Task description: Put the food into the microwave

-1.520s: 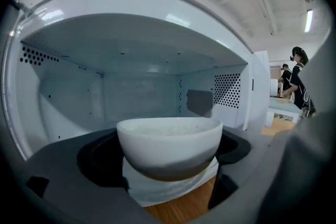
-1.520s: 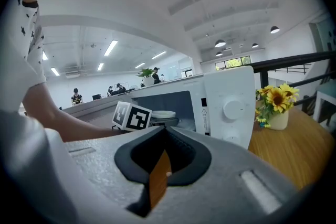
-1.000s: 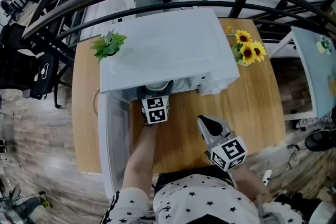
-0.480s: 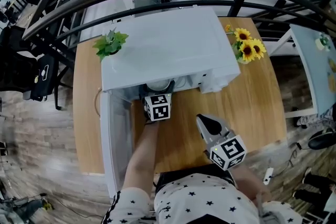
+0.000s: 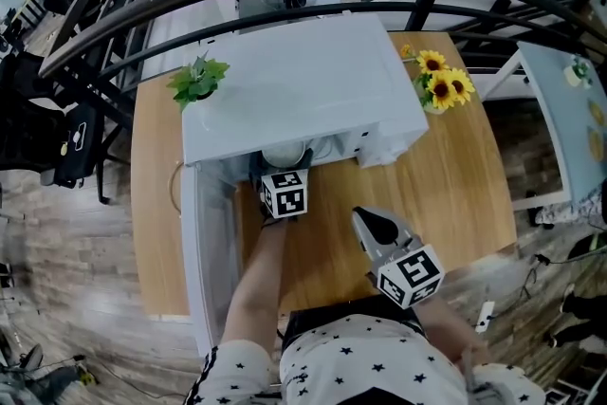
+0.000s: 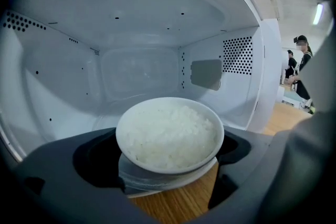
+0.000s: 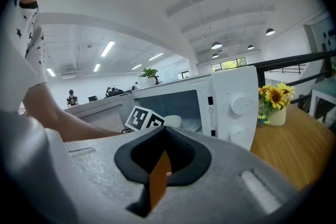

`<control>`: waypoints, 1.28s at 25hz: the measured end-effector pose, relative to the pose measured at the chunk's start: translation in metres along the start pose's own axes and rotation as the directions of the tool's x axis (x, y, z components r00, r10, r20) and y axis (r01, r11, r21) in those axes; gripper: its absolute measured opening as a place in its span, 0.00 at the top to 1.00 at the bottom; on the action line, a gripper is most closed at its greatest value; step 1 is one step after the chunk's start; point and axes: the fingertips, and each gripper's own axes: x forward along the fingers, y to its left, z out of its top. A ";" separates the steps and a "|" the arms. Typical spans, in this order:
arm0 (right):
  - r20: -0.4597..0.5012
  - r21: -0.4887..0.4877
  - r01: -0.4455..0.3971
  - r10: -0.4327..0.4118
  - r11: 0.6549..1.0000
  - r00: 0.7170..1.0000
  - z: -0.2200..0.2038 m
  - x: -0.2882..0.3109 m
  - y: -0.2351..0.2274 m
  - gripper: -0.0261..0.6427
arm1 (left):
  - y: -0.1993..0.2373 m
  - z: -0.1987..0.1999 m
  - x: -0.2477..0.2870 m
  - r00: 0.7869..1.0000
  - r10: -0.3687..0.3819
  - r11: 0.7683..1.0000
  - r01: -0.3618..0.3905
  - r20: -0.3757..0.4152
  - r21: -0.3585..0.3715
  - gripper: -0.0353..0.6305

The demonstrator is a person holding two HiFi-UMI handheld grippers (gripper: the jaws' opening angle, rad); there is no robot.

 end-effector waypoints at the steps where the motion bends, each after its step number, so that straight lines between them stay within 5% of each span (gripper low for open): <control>1: -0.001 0.002 0.004 -0.004 1.000 1.000 0.000 -0.001 0.000 0.95 | 0.001 0.000 0.000 1.000 0.001 1.000 -0.001 0.000 -0.003 0.17; 16: -0.010 -0.029 -0.032 0.032 0.999 0.999 -0.006 -0.033 0.013 0.95 | -0.002 -0.011 -0.051 0.998 0.037 0.996 -0.033 0.044 -0.087 0.17; 25: 0.001 -0.051 -0.062 0.062 0.997 0.998 -0.012 -0.076 0.020 0.95 | -0.042 -0.031 -0.108 0.999 -0.005 0.991 0.009 0.035 -0.132 0.18; 32: 0.030 -0.070 -0.084 0.087 0.994 0.996 -0.018 -0.115 0.029 0.95 | -0.070 -0.033 -0.161 0.995 0.039 0.991 -0.027 0.088 -0.132 0.42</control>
